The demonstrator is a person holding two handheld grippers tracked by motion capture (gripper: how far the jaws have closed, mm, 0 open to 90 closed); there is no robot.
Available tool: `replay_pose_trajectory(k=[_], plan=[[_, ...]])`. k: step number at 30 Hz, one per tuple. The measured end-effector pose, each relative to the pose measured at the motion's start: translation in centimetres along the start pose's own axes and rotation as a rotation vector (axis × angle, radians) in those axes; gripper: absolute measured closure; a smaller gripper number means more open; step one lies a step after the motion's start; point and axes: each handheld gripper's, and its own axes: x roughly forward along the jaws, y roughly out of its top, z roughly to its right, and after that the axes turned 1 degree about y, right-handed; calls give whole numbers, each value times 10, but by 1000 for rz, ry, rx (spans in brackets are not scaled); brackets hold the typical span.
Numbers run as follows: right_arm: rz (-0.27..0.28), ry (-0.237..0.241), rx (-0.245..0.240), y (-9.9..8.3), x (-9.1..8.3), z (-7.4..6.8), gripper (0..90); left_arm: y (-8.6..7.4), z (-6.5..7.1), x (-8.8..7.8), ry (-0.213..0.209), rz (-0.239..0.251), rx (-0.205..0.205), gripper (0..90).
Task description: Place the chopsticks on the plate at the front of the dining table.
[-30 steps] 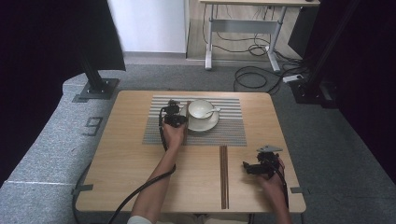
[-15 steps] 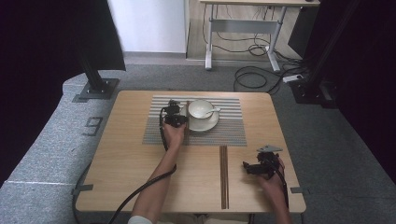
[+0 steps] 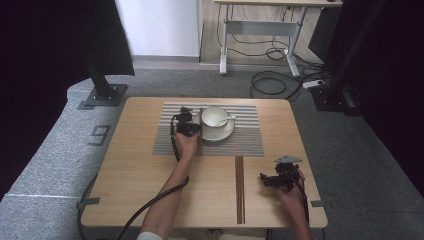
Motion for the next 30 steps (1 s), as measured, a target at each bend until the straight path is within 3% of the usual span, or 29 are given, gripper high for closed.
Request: replay_pose_trajectory(k=[18, 30], plan=[[0, 0, 0, 0, 0, 0, 0, 1, -2, -3, -2, 7, -2, 812], [0, 0, 0, 0, 0, 0, 0, 2, -6, -21, 30, 35, 47, 769]])
